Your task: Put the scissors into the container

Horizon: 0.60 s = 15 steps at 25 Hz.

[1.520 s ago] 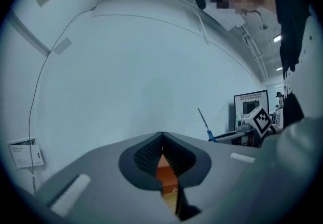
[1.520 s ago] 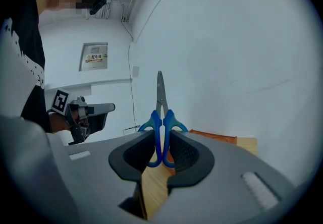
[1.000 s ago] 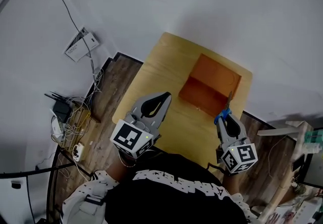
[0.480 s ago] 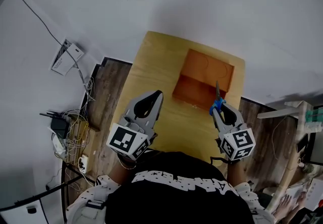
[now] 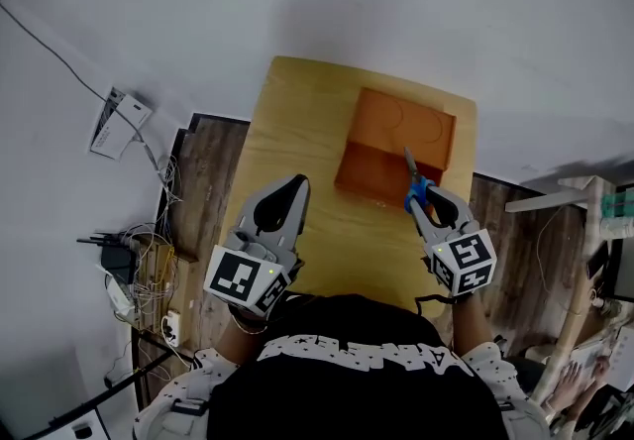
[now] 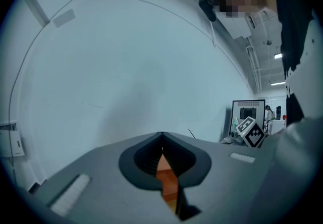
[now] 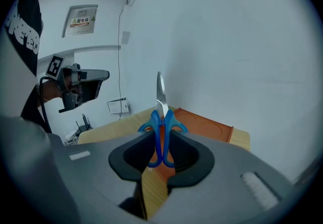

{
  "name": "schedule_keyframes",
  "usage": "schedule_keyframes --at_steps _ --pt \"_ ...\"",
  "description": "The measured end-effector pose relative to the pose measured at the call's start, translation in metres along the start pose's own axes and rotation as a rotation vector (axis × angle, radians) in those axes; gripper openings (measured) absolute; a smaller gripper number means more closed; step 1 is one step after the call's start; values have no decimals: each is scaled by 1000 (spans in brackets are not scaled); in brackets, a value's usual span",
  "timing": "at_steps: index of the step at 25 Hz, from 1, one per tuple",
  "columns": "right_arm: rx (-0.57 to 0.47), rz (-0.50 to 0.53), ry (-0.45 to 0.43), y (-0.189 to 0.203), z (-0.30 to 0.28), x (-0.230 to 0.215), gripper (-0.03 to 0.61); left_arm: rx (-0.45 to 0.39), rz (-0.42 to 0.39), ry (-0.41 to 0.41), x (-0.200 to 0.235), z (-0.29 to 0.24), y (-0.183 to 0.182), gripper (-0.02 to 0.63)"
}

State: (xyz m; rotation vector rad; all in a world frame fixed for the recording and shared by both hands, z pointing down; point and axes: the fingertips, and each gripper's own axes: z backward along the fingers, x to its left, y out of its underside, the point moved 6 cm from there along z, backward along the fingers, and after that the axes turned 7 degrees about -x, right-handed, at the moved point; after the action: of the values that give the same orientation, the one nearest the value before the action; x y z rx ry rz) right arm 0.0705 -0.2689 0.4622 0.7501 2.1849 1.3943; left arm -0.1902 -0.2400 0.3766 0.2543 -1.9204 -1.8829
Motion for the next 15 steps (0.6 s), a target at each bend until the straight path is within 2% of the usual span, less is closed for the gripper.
schedule_keyframes --at_steps 5,15 --pt "62 83 -4 4 -13 -3 104 7 14 -16 7 0 4 2" --pt "182 166 -37 21 -38 -13 104 9 31 -39 18 -1 8 2"
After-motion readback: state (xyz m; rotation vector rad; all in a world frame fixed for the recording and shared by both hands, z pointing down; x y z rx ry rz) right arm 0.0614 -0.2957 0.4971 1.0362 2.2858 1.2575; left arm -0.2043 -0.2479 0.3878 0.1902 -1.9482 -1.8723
